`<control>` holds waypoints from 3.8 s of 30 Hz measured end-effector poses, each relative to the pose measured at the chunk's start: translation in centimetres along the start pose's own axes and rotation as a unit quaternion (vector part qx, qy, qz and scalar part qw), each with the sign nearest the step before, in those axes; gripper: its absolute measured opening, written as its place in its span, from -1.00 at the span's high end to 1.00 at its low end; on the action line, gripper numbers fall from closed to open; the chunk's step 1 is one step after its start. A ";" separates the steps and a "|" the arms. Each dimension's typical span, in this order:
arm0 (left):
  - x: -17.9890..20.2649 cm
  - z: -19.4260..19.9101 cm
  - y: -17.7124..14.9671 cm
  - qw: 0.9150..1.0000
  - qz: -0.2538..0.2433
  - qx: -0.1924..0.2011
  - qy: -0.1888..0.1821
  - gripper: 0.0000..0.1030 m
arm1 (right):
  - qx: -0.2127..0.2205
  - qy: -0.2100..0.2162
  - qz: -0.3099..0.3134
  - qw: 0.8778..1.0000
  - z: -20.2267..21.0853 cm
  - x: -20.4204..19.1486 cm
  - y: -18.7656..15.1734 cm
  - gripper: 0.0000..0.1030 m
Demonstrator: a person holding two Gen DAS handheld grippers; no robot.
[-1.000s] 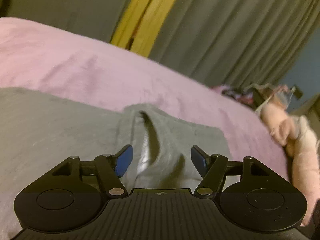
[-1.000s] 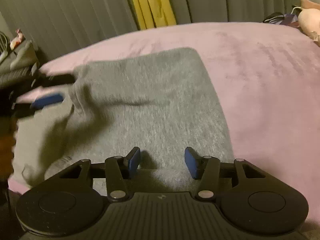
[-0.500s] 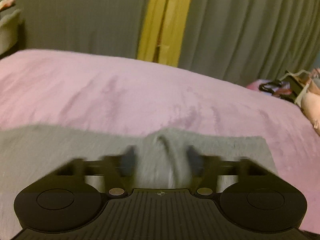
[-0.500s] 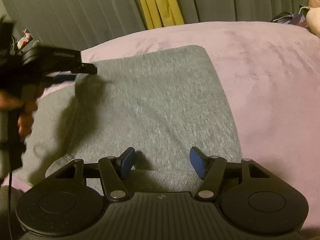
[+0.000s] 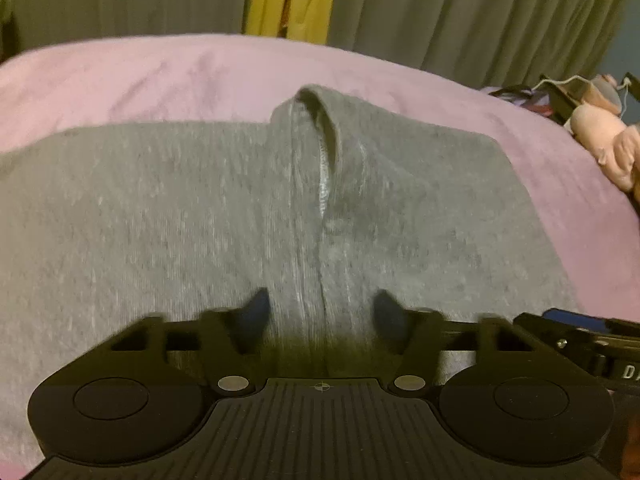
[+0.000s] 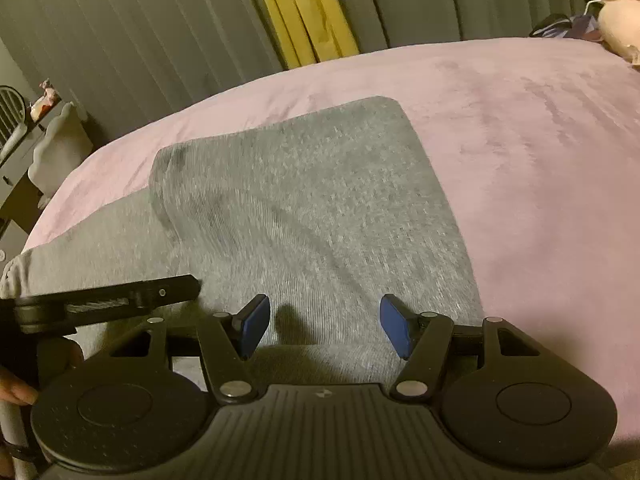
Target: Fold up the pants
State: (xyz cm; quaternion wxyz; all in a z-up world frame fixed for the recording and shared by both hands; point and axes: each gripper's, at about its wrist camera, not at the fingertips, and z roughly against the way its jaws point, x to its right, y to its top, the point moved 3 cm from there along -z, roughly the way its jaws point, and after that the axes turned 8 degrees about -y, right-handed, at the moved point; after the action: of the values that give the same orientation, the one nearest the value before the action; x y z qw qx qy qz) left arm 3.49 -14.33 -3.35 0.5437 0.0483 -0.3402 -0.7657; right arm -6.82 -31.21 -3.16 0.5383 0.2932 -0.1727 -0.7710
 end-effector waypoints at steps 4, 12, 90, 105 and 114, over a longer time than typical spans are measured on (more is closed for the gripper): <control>-0.7 0.8 0.2 0.999 0.041 0.011 -0.013 0.54 | 0.010 -0.008 0.006 1.000 0.6 -0.4 0.2 -0.19; -0.4 1.5 0.9 0.999 0.034 0.032 -0.027 0.56 | 0.026 -0.009 -0.009 1.000 1.2 -0.3 0.7 -0.19; -7.4 8.6 -2.4 0.989 0.112 0.032 0.090 0.72 | 0.043 0.047 0.029 0.998 1.4 -2.7 1.2 -0.09; -7.6 9.3 -1.6 0.989 0.133 0.068 -0.006 0.38 | 0.028 0.046 0.043 0.998 0.6 -3.3 1.1 -0.11; -11.1 9.5 -2.3 0.969 0.227 0.065 -0.072 0.72 | 0.027 0.046 0.044 0.998 0.6 -3.2 1.1 -0.16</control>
State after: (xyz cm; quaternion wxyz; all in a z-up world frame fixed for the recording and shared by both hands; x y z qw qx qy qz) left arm 1.89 0.11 -0.70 0.6732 -0.0504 -0.4298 -0.5996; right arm -5.59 -28.61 -1.22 0.5706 0.3348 -0.1817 -0.7275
